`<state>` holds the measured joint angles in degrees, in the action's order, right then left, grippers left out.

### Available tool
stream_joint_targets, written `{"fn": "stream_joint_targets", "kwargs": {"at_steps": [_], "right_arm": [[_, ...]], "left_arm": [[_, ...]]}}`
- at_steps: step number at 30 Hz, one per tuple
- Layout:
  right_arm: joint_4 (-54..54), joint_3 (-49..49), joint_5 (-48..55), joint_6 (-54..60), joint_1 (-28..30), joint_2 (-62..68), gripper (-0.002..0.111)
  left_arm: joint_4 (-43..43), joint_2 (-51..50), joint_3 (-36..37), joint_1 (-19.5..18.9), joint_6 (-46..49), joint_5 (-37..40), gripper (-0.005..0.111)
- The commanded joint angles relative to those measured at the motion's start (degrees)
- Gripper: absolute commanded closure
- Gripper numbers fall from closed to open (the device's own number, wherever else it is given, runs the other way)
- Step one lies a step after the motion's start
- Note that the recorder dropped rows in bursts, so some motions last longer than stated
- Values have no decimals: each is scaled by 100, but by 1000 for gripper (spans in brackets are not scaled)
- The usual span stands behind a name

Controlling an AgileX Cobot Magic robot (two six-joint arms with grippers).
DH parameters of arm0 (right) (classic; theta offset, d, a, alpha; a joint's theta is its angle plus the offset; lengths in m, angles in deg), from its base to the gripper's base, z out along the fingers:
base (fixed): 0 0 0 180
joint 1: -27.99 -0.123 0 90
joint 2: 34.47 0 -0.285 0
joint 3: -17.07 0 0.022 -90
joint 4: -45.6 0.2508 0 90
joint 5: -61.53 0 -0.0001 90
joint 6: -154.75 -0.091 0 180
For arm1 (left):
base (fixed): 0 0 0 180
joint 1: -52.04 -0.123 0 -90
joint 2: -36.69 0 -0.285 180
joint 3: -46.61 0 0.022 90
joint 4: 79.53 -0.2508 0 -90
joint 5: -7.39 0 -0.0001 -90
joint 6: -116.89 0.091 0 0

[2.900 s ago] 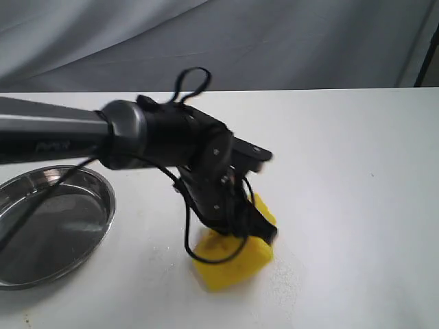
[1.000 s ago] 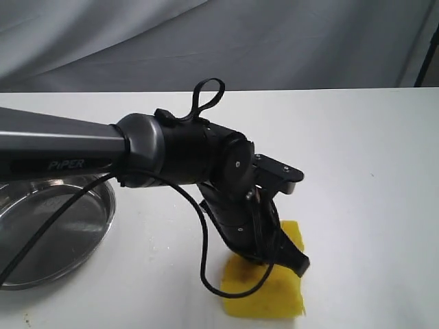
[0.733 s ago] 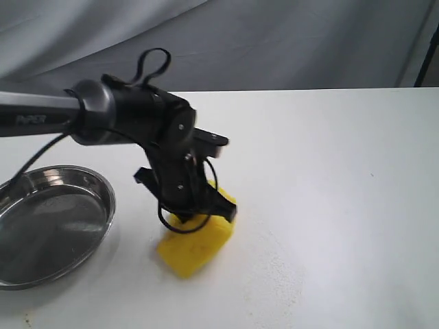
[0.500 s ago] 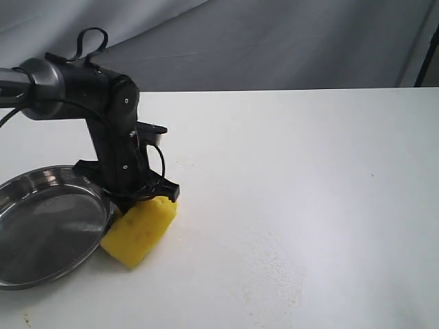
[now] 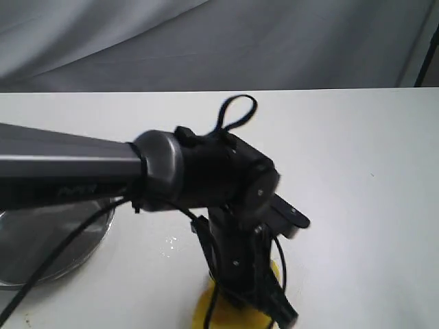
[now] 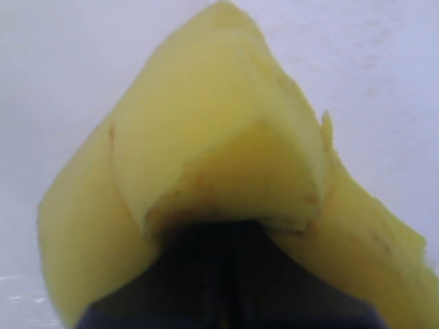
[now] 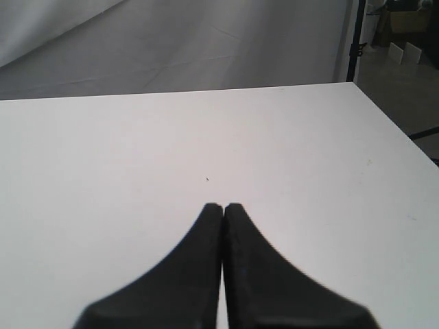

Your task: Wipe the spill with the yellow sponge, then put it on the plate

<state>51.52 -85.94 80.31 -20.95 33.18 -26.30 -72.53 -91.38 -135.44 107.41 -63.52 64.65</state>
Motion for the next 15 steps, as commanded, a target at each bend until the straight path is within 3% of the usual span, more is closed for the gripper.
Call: {"fn": "stream_joint_targets", "kwargs": {"at_steps": [1,5,8,9,15], "right_arm": [[-41,22,-3,-17,-12,-24,108],[-41,22,-3,-17,-12,-24,108],[-41,22,-3,-17,-12,-24,108],[-41,22,-3,-17,-12,-24,108],[-41,22,-3,-17,-12,-24,108]], "left_arm": [[663,-112,97,786,91,-88,107],[223,-112,97,915,220,-145,107],[-1007,-112,97,607,-660,-200,107],[-1358,-112,97,333,-919,-174,107],[-1363,-112,97,-1175,-1073,-210,107]]}}
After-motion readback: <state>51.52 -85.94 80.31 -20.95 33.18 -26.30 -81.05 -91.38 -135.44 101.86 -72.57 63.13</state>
